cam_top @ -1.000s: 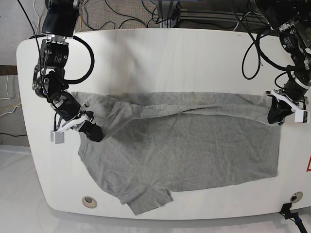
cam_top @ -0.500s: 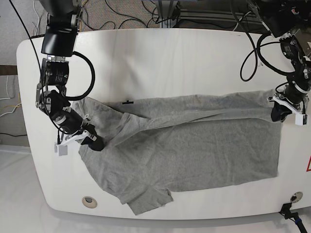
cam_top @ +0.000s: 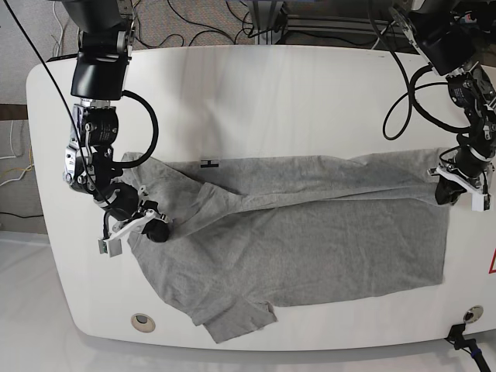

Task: Fold the T-shirt properly
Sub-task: 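Lay the held edge back over the shirt body with both grippers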

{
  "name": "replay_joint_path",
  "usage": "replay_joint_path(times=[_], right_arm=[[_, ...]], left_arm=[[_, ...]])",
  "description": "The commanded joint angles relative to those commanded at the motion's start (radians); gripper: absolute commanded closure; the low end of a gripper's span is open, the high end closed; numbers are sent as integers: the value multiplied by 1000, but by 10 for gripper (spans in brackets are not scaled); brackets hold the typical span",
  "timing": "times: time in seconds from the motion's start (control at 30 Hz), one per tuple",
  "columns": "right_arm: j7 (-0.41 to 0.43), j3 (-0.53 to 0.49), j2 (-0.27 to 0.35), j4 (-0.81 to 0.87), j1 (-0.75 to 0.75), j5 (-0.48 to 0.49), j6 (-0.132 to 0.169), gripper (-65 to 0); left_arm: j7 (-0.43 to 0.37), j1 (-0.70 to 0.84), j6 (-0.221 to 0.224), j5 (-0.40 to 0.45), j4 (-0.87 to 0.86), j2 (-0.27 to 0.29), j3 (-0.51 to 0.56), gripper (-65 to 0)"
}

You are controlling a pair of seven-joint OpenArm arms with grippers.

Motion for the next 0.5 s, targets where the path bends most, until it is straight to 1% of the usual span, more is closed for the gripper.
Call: replay_joint_path(times=[0.47, 0.5], right_arm=[[0, -2, 5, 0, 3, -2, -3, 0], [0, -2, 5, 0, 3, -3, -5, -50]], left_arm=[[-8, -3, 0, 2, 0, 0, 2, 0], [-8, -5, 0, 2, 0, 0, -3, 0]])
